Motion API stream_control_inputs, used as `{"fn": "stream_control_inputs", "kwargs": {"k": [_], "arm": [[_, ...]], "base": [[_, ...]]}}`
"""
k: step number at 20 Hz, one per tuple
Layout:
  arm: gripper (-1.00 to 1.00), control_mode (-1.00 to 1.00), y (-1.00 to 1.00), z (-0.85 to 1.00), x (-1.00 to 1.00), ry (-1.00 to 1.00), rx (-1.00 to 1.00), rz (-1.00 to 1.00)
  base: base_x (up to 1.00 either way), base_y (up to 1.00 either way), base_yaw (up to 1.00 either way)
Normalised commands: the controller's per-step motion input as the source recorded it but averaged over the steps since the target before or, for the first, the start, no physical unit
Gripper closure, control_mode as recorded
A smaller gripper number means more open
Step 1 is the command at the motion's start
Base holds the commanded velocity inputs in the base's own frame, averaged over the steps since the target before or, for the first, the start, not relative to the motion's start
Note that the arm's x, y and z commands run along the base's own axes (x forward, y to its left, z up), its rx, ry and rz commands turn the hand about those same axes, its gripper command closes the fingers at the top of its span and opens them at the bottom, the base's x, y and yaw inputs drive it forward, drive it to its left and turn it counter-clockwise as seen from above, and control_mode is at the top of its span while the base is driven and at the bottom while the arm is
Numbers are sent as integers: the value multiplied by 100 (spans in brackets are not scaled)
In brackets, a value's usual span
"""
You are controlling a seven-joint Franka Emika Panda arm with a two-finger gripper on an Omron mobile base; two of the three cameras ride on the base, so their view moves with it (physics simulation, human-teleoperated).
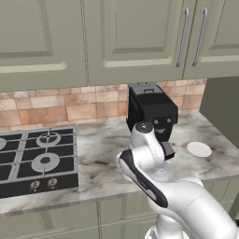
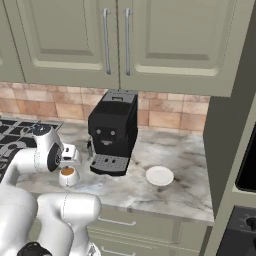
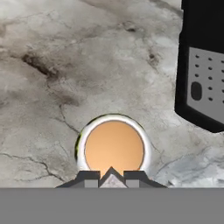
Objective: Take a sugar cube from the saucer and place it inside the coffee. Then, grab milk from the fridge and place it next to the coffee on the counter to sweeten the coffee.
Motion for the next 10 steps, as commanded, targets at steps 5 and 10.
{"fn": "stream_control_inputs", "kwargs": {"k": [5, 10], "arm": [[100, -100, 8, -17, 21, 0, 0, 0], [-100, -100, 7, -13, 21, 0, 0, 0]], "base": [[0, 0, 0], [0, 0, 0]]}}
